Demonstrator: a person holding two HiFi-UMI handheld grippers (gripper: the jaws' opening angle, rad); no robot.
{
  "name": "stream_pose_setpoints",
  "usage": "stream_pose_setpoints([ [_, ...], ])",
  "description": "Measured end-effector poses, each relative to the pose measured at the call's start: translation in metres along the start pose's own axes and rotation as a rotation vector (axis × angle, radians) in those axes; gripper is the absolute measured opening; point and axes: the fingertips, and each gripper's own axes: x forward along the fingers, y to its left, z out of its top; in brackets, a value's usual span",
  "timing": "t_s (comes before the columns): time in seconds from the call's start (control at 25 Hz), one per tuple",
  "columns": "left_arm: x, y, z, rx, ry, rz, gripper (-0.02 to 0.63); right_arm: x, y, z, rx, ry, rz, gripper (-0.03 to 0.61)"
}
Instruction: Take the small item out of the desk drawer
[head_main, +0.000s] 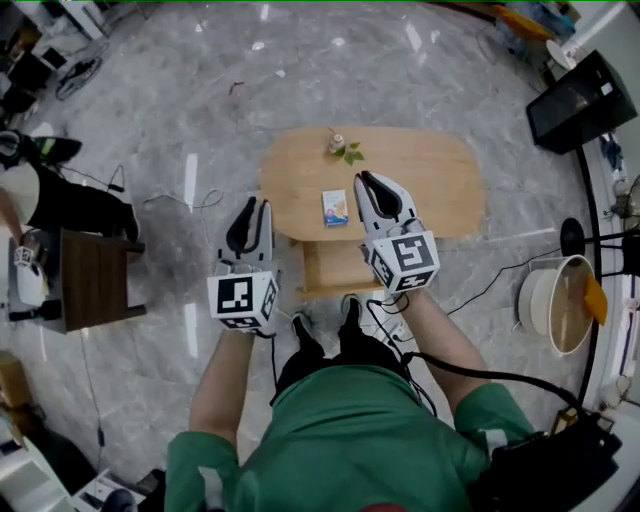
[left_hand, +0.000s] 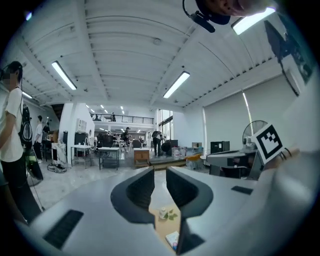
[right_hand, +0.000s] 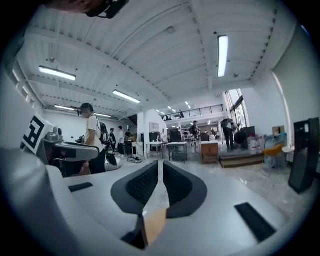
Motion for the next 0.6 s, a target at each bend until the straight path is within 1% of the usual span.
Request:
stream_pose_setpoints([
  [0.12, -0.011, -0.003, 0.036, 0.003, -0.06, -0.005, 0.084, -0.014, 0.017, 0.041, -0.078, -0.074, -0.001, 0.051],
  [0.24, -0.016, -0.01, 0.068, 0.014, -0.119, -0.015, 0.084, -0.025, 0.027, 0.073, -0.135, -0.128, 0.0, 0.049],
  [0.4, -0.03, -0.013, 0.099, 0.021, -0.16, -0.017, 0.085, -0.042, 0.038, 0.103, -0.152, -0.174, -0.01, 0.048],
  [0.6, -0.042, -0.002, 0.141, 0.048, -0.236, -0.001, 0.086, -0.057, 0.037, 0.146, -0.182, -0.245, -0.046, 0.049],
])
